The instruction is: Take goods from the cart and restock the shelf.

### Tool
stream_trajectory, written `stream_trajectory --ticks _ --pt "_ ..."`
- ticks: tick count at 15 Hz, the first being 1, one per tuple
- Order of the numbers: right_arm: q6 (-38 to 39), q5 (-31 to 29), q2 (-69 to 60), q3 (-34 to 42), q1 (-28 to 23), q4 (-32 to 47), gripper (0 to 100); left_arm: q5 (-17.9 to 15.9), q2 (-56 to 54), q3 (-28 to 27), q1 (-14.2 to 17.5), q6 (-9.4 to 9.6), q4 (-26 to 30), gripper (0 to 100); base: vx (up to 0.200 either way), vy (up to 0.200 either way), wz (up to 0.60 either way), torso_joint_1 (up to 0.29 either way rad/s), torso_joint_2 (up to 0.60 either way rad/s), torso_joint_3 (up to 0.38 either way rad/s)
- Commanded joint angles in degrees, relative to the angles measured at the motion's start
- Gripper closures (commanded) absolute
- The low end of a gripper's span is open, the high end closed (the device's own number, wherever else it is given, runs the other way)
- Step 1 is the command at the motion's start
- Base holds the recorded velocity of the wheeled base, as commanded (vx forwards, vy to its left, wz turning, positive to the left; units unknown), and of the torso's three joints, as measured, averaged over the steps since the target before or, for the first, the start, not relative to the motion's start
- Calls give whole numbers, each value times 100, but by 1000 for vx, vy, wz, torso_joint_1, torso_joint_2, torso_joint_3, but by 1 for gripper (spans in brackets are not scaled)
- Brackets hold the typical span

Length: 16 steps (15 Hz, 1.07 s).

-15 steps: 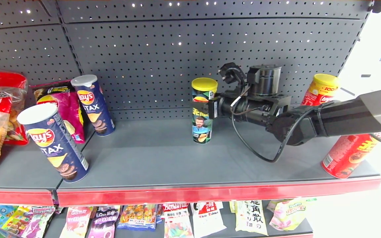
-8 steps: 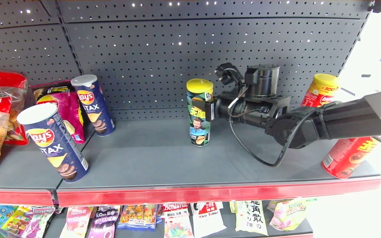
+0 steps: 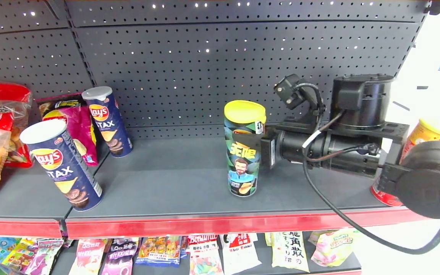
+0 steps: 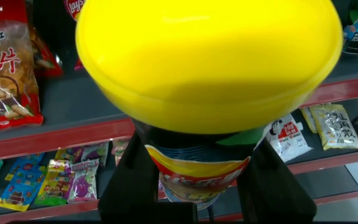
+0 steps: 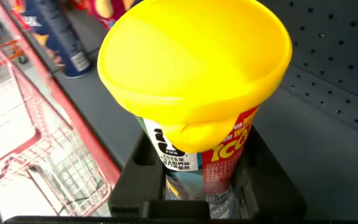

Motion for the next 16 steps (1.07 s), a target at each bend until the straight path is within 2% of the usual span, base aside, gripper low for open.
stream_trajectory --ticks 1,4,8,10,16 --pt "0 -8 -440 380 42 -25 100 7 9 5 0 11 -10 100 0 0 0 0 0 0" --pt "-35 -60 -387 626 42 -368 100 7 -9 31 0 11 -10 100 0 0 0 0 0 0" --pt "-70 -25 -361 767 68 -447 100 7 9 31 0 28 -10 100 0 0 0 0 0 0" --pt "-70 -17 -212 758 139 -693 100 7 17 31 0 90 -10 100 0 0 0 0 0 0" --pt "-263 -25 -27 820 306 -711 100 -2 9 49 0 99 -10 100 0 0 0 0 0 0"
